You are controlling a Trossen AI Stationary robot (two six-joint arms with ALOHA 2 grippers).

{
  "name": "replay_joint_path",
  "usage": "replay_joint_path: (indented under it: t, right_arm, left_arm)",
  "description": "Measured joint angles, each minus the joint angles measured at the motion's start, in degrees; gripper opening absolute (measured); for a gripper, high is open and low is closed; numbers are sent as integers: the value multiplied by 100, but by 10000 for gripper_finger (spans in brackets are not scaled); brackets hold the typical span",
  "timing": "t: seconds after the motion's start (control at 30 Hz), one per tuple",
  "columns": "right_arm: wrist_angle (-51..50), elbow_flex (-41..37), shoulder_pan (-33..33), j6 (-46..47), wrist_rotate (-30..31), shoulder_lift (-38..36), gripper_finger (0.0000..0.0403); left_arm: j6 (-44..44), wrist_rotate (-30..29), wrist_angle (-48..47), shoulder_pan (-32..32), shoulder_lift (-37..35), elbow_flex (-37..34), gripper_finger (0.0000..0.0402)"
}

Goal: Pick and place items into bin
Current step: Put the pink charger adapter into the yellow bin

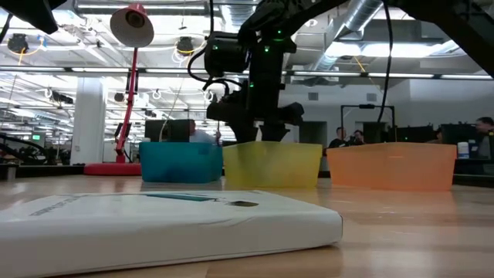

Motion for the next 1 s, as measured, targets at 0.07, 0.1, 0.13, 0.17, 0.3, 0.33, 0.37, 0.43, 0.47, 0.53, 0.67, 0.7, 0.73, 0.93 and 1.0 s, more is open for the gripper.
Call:
replay_joint_path:
  t: [0.07, 0.1, 0.13, 0.17, 0.3, 0.33, 0.37, 0.43, 0.47, 0.53, 0.67, 0.7, 0.73, 0.93, 1.0]
  right_arm:
    - [-8, 0, -5, -4, 0, 0, 207]
    - [-5, 0, -6, -8, 2, 1, 212]
    - [-7, 0, -8, -10, 0, 2, 217]
    - [-15, 0, -17, -10, 0, 1, 221]
    - [-32, 0, -44, -305, 3, 2, 229]
    - [-41, 0, -46, -389, 32, 2, 229]
    - [-50, 0, -46, -388, 119, 2, 229]
    - [-272, 25, -73, -198, 170, -95, 224]
    - [-364, 83, -86, -131, 146, -153, 222]
    - [-254, 177, -95, -118, 85, -328, 216]
    - [-161, 308, 34, -109, -48, -696, 208]
    - [-122, 316, 116, -109, -124, -819, 206]
    - [1, 326, 208, -105, -196, -938, 205]
    - [379, 341, 1149, -109, -280, -1324, 204]
    - [512, 338, 1527, -41, -279, -1292, 205]
  left_arm:
    - [0, -1, -2, -1, -1, 0, 262]
    - [0, 0, 0, -2, -2, 0, 262]
    - [0, 0, 0, 0, 0, 0, 262]
    - [0, -1, 0, 0, -2, 0, 262]
    - [0, -2, 0, -2, -2, 0, 262]
    - [0, 0, 0, -2, 0, 0, 262]
    - [0, 0, -1, -1, -1, -1, 262]
    - [1, 0, 0, 0, 0, 0, 262]
    - [1, 0, -2, -2, 0, 0, 262]
    - [0, -2, 0, 0, 0, 0, 262]
    - [0, -2, -1, 0, 0, 0, 262]
    - [0, -4, 0, -2, -2, 0, 262]
    - [0, -2, -1, 0, -1, 0, 262]
    - [0, -2, 0, 0, -2, 0, 262]
    - [1, 4, 0, 0, 0, 0, 262]
